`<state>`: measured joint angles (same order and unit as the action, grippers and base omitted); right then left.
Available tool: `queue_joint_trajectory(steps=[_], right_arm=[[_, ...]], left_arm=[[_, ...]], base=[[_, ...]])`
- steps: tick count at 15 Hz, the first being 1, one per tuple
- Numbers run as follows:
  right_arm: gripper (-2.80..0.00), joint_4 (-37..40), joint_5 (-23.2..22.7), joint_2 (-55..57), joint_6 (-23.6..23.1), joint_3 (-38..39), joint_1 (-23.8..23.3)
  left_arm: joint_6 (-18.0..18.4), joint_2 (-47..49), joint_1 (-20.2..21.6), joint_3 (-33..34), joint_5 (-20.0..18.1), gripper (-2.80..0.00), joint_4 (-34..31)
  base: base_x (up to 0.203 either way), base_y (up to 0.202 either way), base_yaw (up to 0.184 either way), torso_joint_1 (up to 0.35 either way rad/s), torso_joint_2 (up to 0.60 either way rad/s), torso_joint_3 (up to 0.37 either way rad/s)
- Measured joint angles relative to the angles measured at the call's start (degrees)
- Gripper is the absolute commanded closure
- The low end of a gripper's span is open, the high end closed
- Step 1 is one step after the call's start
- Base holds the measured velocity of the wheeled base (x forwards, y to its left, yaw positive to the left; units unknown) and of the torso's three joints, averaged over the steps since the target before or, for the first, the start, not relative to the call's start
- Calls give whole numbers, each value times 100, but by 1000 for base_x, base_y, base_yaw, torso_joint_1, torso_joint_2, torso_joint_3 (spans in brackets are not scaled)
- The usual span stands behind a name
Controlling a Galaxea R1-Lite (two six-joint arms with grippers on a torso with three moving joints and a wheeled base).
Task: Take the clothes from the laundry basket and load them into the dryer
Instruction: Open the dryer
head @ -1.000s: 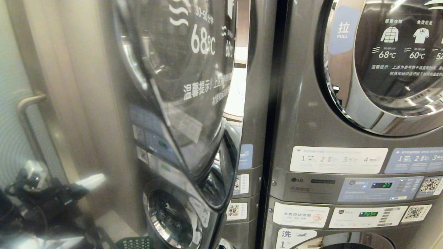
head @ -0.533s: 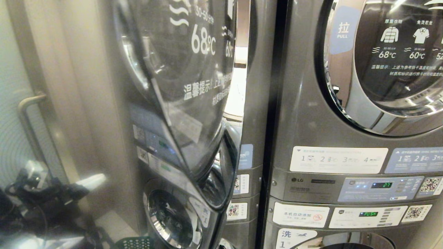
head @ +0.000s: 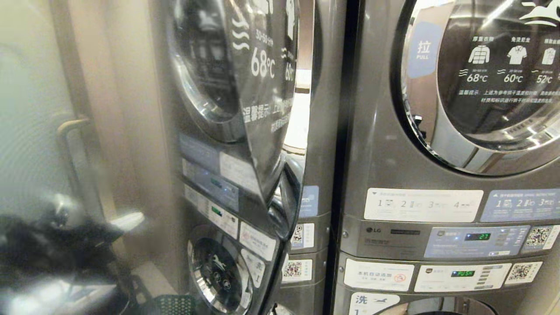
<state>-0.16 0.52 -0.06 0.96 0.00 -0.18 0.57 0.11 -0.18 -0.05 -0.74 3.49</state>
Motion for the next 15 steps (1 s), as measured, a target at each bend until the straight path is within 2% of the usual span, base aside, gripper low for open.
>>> queue_joint_trajectory(steps=[15], right_arm=[[0,0,1,0,-1,-2,0]], left_arm=[[-72,-4,0,-2,15,0,-7]], base=[[0,0,0,3,0,198]])
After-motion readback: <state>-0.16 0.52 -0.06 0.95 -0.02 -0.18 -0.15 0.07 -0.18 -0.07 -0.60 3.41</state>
